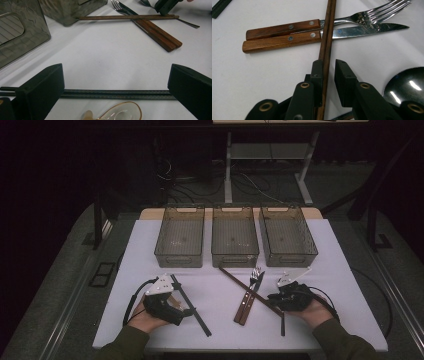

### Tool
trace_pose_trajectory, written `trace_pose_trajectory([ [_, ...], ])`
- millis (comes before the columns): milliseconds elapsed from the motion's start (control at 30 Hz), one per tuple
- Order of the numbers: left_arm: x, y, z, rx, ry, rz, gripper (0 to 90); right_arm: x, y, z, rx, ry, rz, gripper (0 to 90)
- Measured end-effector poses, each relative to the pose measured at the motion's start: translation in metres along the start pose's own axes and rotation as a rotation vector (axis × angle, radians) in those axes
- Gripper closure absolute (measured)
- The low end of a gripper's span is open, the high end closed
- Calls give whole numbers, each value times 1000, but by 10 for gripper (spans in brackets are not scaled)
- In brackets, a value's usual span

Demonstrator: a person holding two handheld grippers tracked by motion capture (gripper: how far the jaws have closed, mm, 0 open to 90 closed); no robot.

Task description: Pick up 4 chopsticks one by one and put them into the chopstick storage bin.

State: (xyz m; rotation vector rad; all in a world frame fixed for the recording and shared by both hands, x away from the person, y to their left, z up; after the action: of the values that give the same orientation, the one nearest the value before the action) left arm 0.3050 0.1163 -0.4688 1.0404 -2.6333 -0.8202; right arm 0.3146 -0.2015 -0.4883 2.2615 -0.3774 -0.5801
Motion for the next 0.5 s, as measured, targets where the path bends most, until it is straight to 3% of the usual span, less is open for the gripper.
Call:
trace_pose_trajectory([
  [500, 0, 0, 0, -4, -3, 1, 0, 0, -1, -1, 6, -4, -1, 766],
])
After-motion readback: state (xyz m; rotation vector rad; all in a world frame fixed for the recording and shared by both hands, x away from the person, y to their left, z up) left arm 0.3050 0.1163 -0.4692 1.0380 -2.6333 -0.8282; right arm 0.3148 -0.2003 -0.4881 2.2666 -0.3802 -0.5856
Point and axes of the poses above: each handheld gripper's, and its own axes: y roughly backward along the jaws, z roughly out of its underside, x roughly to its right, the point moved 7 cm from there along -y, roughly forward along the jaws, and after that the axes turned 13 degrees about -z, right-handed, at the moved point
